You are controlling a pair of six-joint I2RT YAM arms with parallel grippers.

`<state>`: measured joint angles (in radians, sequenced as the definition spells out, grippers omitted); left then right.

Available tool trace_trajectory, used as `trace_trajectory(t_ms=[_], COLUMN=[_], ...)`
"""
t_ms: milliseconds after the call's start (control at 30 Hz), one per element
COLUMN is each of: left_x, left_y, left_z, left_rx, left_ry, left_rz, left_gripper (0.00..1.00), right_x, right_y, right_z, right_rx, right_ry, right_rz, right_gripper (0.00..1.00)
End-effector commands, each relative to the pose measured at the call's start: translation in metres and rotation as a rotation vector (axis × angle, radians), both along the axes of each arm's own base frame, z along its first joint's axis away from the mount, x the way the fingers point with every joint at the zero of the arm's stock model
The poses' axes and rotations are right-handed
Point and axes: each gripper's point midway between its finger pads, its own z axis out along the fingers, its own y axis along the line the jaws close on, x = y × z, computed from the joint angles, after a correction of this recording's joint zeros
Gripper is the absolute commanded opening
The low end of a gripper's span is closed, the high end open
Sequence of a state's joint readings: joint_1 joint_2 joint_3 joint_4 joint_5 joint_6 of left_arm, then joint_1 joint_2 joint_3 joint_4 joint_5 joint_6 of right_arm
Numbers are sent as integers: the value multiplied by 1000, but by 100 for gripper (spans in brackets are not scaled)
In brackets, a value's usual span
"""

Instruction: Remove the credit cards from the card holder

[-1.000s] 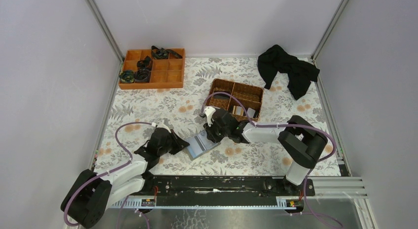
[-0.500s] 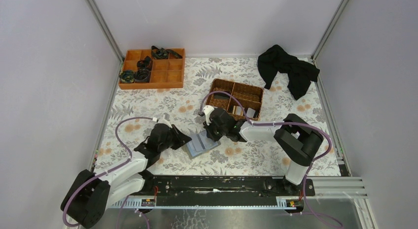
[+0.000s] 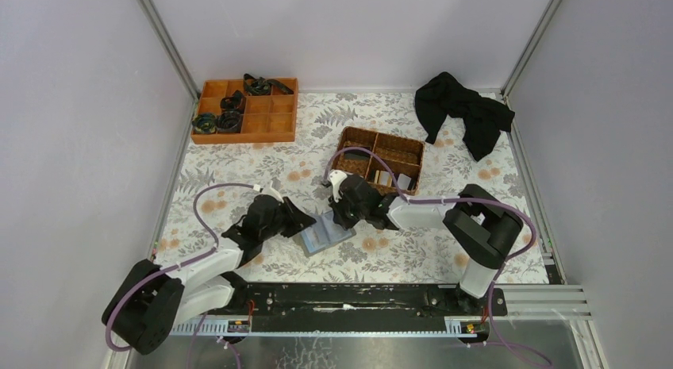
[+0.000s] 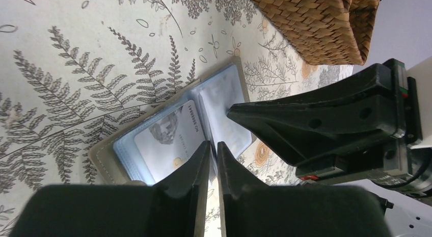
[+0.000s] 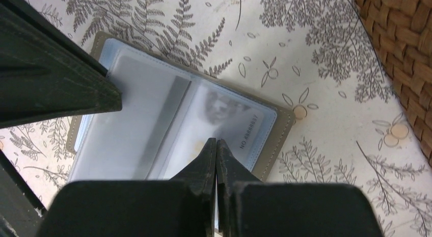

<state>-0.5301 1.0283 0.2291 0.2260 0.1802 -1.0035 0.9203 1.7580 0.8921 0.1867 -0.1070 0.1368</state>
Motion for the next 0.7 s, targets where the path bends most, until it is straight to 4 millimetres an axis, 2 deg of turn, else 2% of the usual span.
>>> trace_trajectory(t_ms=[0,233,467,667], left_x=[9,14,17,20], left_y=[-20,-33,-42,-51], left_z=[21,27,32,34], left_rx=[-68,-74,-73,-52], left_ry=[-65,-79,-86,-78], left_rz=[-44,-67,-79,-84], left_gripper=[17,17,17,34], right_x=[-8,-6,-6,-5], right_y=[-2,-6,-16,-29], right_z=[22,63,77,89], right_rx=[53,129,135,133], right_ry=[1,-66,-99,-143], right_rz=[-10,-30,-51,-73], right_gripper=[0,0,0,0])
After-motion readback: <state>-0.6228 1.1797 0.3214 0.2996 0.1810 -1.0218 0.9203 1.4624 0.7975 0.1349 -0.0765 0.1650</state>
